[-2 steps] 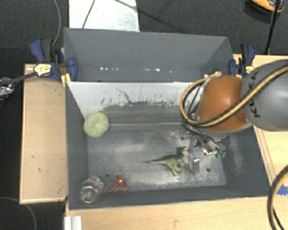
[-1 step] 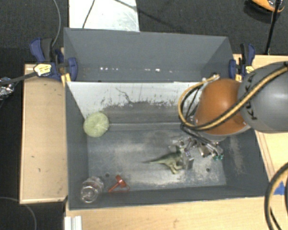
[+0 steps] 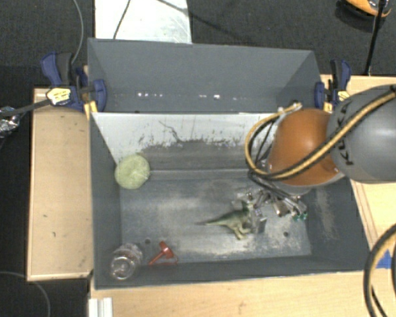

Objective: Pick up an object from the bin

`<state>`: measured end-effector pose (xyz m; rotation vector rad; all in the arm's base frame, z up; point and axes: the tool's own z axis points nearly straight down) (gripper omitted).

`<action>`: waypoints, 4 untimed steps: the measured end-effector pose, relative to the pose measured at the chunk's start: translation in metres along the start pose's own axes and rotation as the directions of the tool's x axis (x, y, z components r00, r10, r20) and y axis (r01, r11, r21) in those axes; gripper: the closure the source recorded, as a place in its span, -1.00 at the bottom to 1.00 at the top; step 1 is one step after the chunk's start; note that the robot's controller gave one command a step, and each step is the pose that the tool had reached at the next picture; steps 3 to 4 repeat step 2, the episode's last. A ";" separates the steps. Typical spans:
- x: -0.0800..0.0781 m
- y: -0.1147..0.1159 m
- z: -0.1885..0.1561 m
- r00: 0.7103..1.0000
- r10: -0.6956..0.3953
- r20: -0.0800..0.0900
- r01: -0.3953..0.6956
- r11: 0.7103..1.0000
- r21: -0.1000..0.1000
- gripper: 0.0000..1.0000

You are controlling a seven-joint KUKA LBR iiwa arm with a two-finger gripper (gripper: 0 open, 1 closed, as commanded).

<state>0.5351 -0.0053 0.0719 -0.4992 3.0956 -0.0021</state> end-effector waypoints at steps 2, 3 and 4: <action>-0.002 -0.005 -0.140 0.998 -0.057 0.003 0.057 0.998 0.001 1.00; -0.002 -0.005 -0.140 0.998 -0.057 0.003 0.057 0.998 0.001 1.00; -0.002 -0.005 -0.140 0.998 -0.057 0.003 0.057 0.998 0.001 1.00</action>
Offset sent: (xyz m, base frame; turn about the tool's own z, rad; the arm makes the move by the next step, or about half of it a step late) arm 0.0021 -0.0043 0.1392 -0.0602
